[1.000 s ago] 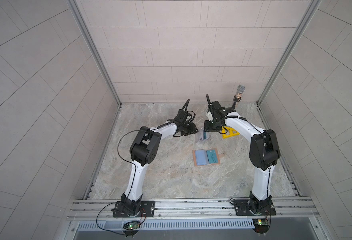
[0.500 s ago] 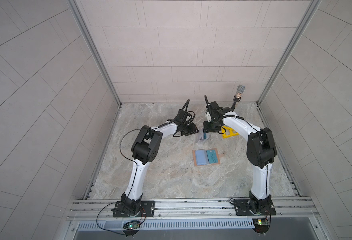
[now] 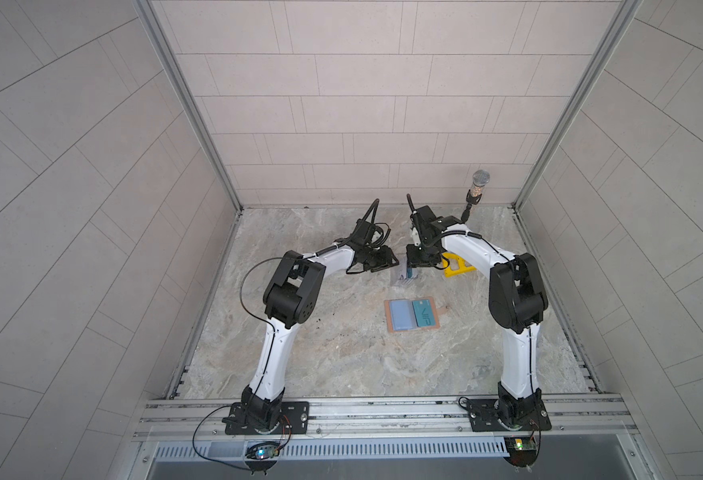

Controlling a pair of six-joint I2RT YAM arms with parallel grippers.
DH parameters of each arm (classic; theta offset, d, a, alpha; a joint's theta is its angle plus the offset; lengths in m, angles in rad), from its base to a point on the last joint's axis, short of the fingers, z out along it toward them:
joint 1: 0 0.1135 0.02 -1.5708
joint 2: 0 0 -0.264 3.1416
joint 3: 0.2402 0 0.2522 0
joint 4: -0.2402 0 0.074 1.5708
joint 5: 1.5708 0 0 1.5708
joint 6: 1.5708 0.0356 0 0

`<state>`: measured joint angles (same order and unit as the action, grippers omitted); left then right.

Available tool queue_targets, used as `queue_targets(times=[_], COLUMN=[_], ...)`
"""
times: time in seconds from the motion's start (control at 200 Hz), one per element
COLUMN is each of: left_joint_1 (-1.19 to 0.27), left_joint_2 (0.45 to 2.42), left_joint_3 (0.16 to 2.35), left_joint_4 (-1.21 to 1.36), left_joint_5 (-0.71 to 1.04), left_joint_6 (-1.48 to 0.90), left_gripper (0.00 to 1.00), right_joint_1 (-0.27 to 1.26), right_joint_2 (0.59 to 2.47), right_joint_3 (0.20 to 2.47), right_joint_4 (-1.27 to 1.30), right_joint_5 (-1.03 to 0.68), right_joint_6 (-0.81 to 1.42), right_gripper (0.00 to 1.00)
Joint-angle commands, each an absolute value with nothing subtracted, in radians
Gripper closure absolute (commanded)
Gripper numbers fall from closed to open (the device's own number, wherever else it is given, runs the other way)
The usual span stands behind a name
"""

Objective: Put the credit cards into the card holder

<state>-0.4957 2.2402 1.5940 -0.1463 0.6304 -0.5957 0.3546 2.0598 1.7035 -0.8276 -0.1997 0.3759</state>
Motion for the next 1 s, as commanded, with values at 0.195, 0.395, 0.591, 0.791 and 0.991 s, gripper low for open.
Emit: queue_targets(times=[0.195,0.395,0.591,0.791,0.991], left_joint_1=[-0.496,-0.497,-0.496,-0.496,-0.497], left_joint_2=[2.289,2.296,2.299,2.299,2.293], left_joint_3=[1.624,1.623,1.623,1.619,1.608], left_joint_4=[-0.166,-0.195,-0.237,-0.261,-0.264], left_joint_5=[0.651,0.625,0.587,0.562,0.55], left_joint_6=[-0.597,-0.589,-0.569,-0.559,-0.558], left_gripper=[0.53,0.54,0.55,0.56,0.56], right_joint_1=[0.36,0.36,0.36,0.36,0.36], right_joint_2=[2.09,2.101,2.118,2.117,2.101], right_joint_3=[1.718,1.719,1.722,1.74,1.744], right_joint_4=[-0.845,-0.845,-0.851,-0.874,-0.884], right_joint_5=[-0.181,-0.17,-0.152,-0.118,-0.089], right_joint_6=[0.387,0.389,0.387,0.381,0.383], right_gripper=[0.59,0.59,0.59,0.62,0.62])
